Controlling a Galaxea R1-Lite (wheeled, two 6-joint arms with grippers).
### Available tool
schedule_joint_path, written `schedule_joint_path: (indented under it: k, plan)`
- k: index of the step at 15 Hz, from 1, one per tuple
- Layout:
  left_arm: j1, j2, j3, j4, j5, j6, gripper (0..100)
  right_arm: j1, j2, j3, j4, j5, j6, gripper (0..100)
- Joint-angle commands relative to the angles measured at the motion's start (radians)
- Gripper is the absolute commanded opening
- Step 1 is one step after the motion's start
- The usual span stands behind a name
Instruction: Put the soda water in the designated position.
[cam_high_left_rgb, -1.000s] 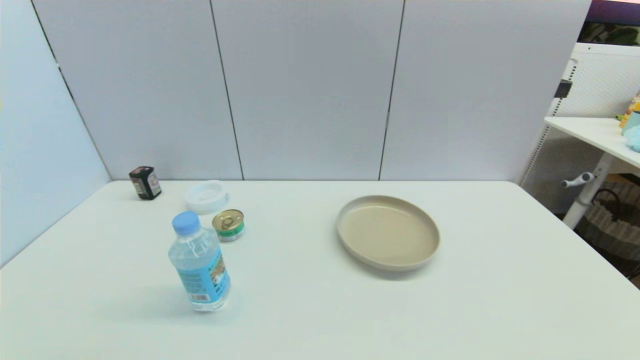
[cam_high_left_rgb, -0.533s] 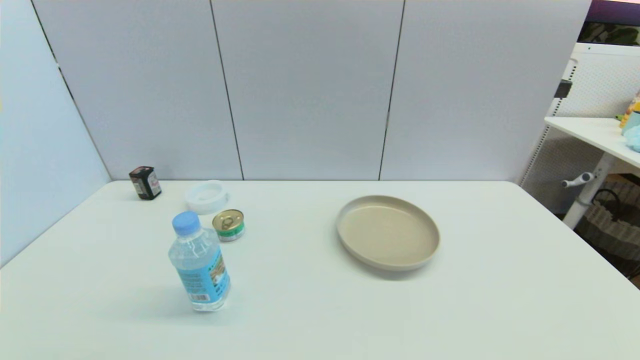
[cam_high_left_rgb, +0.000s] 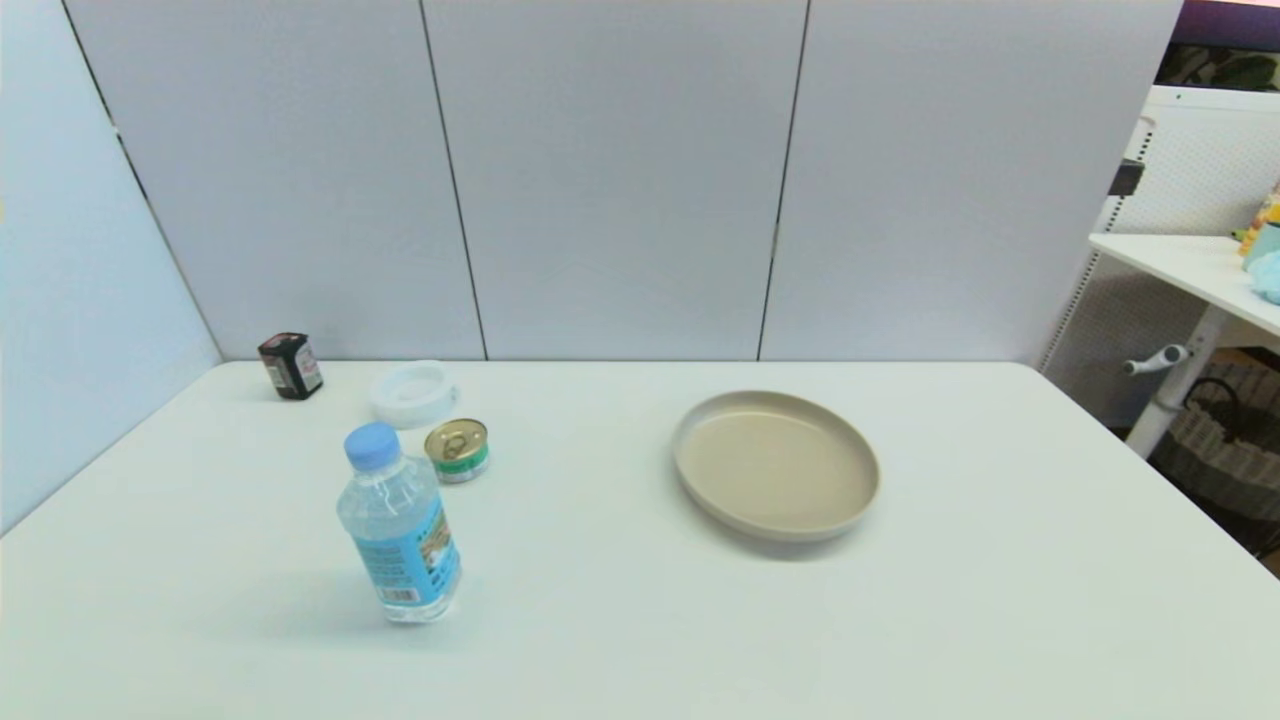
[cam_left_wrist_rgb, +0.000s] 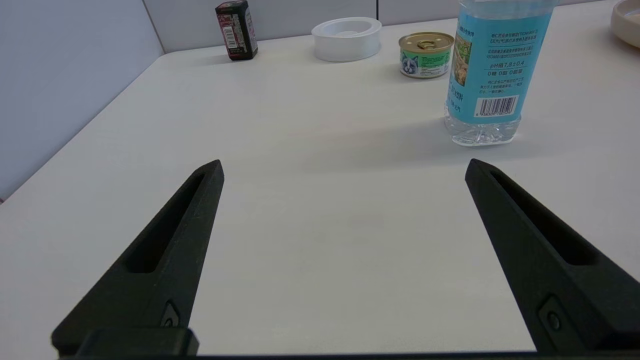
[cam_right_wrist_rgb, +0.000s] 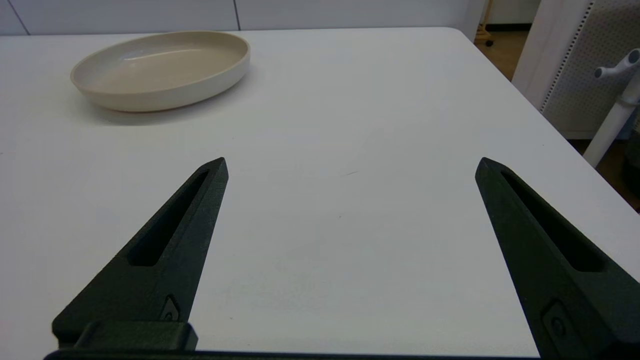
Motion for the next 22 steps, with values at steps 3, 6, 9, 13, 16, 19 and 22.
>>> schedule_joint_path:
  k: [3, 6, 9, 13, 16, 19, 22]
  plan:
    - [-0.001, 0.055, 0.002, -0.001, 0.000, -0.001, 100, 0.000, 0.001, 0.002, 0.000, 0.000, 0.000, 100]
    - [-0.001, 0.175, -0.057, -0.048, 0.001, 0.002, 100, 0.002, 0.001, 0.002, 0.000, 0.000, 0.000, 100]
    - [-0.018, 0.331, -0.225, -0.043, -0.010, 0.004, 100, 0.000, 0.001, 0.002, 0.000, 0.000, 0.000, 100]
    - [-0.040, 0.593, -0.440, -0.058, -0.103, 0.001, 100, 0.000, 0.001, 0.002, 0.000, 0.000, 0.000, 100]
    - [-0.047, 0.750, -0.494, -0.147, -0.204, 0.008, 100, 0.000, 0.001, 0.002, 0.000, 0.000, 0.000, 100]
    - [-0.047, 0.865, -0.400, -0.410, -0.218, 0.008, 100, 0.000, 0.001, 0.002, 0.000, 0.000, 0.000, 100]
    - [-0.047, 0.951, -0.325, -0.543, -0.261, 0.005, 100, 0.000, 0.001, 0.002, 0.000, 0.000, 0.000, 100]
